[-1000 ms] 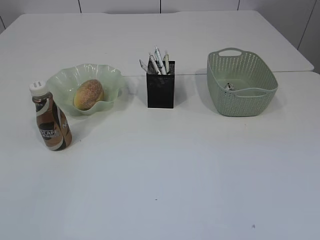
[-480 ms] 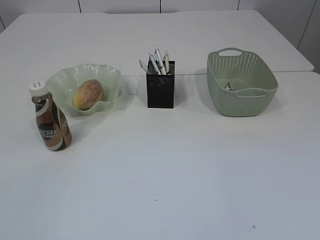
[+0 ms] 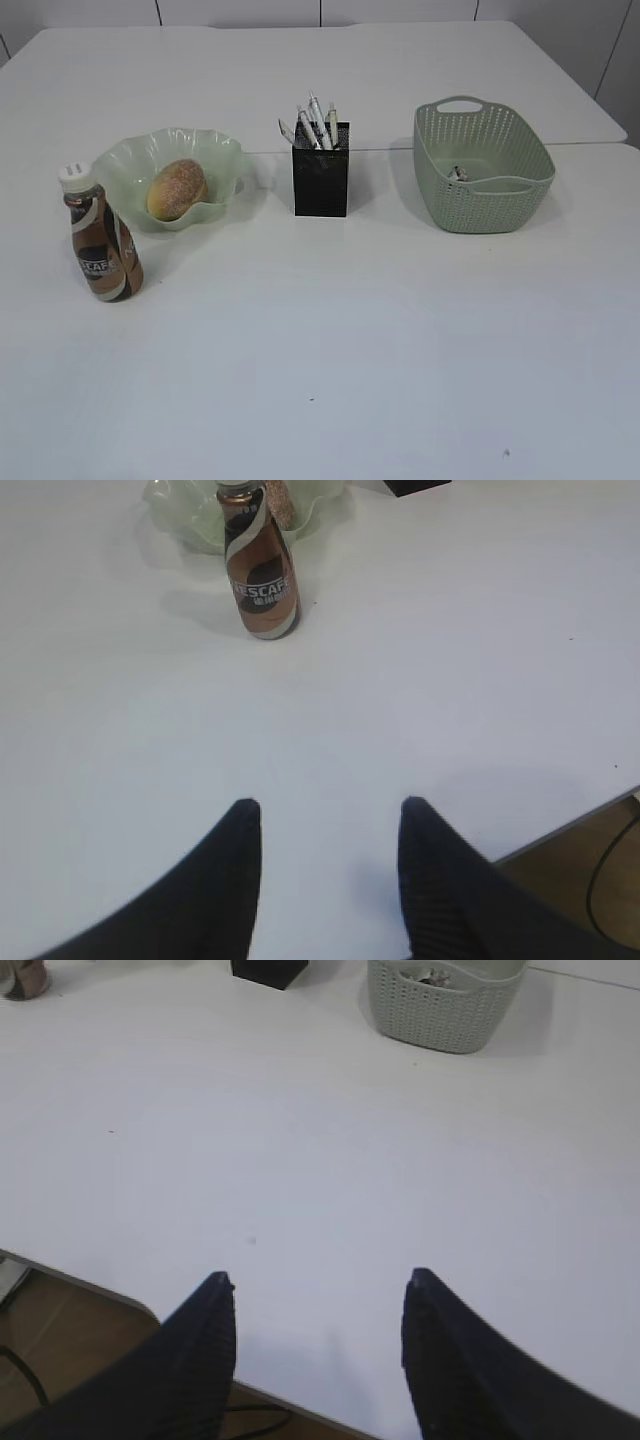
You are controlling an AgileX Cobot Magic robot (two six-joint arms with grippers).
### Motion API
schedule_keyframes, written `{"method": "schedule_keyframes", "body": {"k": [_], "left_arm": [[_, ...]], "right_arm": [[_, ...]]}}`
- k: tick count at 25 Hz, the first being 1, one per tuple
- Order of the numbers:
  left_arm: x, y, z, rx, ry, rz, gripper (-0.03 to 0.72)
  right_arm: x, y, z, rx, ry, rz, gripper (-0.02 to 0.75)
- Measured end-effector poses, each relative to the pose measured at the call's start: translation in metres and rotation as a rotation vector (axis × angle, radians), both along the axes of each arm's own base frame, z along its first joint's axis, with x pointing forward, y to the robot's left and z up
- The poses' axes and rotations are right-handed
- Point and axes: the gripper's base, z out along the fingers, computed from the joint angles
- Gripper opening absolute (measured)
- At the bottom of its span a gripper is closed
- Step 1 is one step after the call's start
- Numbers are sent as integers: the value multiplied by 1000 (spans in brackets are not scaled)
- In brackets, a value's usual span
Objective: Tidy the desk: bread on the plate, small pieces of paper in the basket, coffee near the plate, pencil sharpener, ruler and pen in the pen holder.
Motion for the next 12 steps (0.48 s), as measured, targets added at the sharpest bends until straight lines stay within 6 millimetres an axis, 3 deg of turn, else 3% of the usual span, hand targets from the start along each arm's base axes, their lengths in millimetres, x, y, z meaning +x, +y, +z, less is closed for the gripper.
{"method": "schedule_keyframes", "body": {"k": [12], "left_arm": [[0,0,0,0,-4,1,309]], "right_arm": [[0,1,0,8,-1,3,426]]}}
